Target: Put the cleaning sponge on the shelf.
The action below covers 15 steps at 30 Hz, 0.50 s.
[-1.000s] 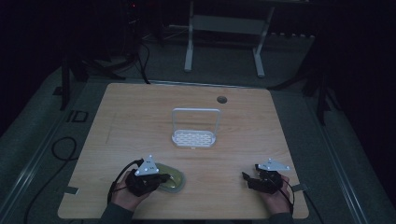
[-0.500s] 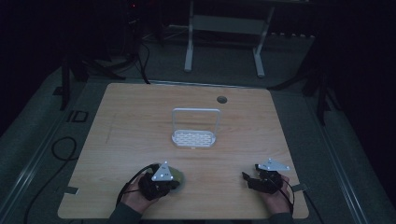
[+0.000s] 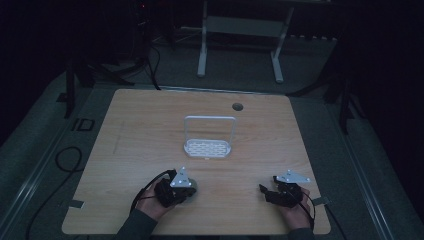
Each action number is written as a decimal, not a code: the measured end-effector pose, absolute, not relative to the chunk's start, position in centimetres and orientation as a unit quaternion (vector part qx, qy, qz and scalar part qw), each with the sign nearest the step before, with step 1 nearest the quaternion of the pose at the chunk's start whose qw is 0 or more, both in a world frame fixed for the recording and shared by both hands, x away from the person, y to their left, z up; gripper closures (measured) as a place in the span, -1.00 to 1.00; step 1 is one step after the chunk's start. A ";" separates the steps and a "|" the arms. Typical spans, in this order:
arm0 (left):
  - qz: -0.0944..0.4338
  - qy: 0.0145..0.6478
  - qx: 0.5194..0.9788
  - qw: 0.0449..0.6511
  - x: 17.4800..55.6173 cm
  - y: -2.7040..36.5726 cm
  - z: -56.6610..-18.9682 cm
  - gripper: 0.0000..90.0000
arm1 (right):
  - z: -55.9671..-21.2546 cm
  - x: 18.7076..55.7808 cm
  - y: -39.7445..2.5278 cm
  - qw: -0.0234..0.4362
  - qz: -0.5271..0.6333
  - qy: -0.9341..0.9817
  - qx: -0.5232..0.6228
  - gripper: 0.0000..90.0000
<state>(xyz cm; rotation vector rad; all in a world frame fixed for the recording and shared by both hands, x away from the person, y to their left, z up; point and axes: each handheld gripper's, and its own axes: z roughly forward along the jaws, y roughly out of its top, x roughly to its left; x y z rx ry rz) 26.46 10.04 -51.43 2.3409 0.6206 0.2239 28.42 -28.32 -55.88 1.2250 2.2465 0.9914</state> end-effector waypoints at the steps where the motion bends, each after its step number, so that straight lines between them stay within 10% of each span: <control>1: 0.087 0.240 0.903 0.346 26.7 10.1 -51.4 1.00 | -55.9 28.4 -28.3 0.198 0.354 0.802 0.438 -0.29; 15: 0.098 0.273 0.899 0.328 29.6 10.7 -51.0 1.00 | -55.9 28.4 -28.3 0.198 0.354 0.802 0.437 -0.29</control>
